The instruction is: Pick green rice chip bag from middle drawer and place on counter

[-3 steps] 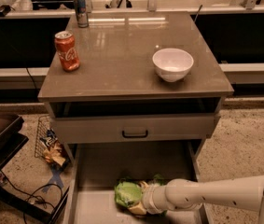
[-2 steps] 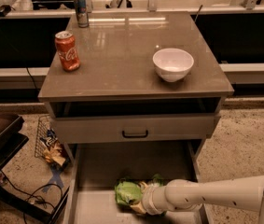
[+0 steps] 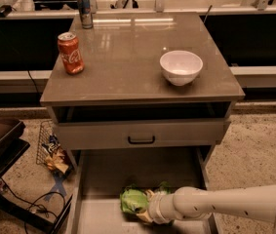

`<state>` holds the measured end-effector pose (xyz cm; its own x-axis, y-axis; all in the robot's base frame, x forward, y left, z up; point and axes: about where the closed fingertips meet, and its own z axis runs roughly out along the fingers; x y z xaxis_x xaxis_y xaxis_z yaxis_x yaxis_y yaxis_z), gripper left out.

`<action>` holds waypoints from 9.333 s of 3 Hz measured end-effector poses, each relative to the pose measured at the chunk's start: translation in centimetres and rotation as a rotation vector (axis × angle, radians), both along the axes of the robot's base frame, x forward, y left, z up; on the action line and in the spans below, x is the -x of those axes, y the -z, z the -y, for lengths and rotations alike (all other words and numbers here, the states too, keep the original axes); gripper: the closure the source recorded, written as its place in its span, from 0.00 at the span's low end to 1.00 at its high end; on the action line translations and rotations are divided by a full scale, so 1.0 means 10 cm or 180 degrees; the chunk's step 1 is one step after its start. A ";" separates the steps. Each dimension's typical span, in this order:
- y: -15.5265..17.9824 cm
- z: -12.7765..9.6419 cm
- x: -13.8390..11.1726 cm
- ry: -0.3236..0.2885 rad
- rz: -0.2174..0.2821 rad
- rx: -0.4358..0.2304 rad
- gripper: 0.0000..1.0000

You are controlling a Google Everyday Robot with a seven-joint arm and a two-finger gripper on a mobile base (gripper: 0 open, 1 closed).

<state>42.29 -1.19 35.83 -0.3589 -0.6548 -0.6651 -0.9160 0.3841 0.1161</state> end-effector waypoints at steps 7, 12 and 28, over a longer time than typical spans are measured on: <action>-2.72 0.70 -0.43 -0.0255 0.0023 -0.0366 1.00; -5.83 0.12 -0.82 -0.0201 0.0293 0.0084 1.00; -5.97 -0.21 -4.63 0.0470 0.2012 0.0523 0.15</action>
Offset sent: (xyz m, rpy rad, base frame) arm 0.0269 -0.0292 0.1973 0.0672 -0.0625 0.0447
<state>88.60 0.86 95.56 -0.0265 -0.7394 -0.6727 -0.7248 0.4777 -0.4964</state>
